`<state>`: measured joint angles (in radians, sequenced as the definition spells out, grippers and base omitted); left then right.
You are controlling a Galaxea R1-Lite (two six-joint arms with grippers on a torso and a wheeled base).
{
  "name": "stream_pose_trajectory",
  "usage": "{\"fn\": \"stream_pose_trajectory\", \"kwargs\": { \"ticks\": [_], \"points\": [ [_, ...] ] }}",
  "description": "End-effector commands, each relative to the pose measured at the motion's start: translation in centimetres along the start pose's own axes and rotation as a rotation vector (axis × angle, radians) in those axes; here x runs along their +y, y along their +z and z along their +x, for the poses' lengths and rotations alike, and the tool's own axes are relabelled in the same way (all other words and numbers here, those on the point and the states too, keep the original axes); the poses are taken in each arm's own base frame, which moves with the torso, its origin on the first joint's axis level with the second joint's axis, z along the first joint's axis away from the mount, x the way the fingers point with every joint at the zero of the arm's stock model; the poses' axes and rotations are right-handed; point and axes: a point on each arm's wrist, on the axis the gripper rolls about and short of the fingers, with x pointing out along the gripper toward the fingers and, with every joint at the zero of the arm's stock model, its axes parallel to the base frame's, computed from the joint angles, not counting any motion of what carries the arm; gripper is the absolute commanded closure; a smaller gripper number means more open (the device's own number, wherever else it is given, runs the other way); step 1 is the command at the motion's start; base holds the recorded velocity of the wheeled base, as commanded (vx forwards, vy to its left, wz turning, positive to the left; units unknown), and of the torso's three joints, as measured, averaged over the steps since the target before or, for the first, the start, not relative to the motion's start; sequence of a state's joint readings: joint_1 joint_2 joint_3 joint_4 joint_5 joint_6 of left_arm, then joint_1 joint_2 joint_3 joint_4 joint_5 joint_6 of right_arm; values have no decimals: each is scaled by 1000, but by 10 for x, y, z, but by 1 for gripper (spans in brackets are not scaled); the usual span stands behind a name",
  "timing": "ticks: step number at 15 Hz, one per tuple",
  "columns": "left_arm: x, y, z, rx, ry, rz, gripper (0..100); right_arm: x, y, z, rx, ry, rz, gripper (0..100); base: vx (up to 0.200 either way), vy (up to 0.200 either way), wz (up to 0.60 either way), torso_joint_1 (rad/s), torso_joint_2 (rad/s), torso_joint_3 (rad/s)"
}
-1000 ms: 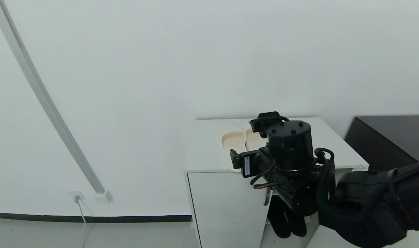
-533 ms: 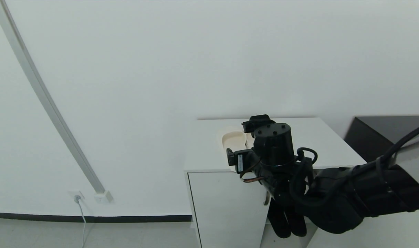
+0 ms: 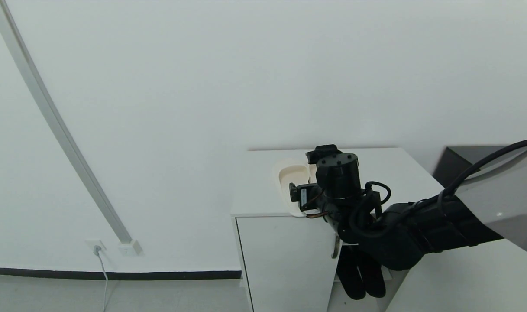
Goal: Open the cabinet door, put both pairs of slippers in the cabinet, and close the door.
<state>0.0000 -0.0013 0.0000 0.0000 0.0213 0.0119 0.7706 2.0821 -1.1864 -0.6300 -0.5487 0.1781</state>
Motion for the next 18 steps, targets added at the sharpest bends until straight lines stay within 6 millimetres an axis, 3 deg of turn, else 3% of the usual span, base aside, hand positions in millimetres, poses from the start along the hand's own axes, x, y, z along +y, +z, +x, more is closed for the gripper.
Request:
{"fn": "stream_pose_trajectory", "kwargs": {
  "ticks": [1,11,18],
  "points": [
    [0,0,0,1,0,0,100,0,-6,8,11,-9,-4,0,0,0,0,0,0,0],
    [0,0,0,1,0,0,100,-8,-16,77,-29,-77,23,0,0,0,0,0,0,0],
    [0,0,0,1,0,0,100,-11,-13,108,-42,-101,37,0,0,0,0,0,0,0]
  ]
}}
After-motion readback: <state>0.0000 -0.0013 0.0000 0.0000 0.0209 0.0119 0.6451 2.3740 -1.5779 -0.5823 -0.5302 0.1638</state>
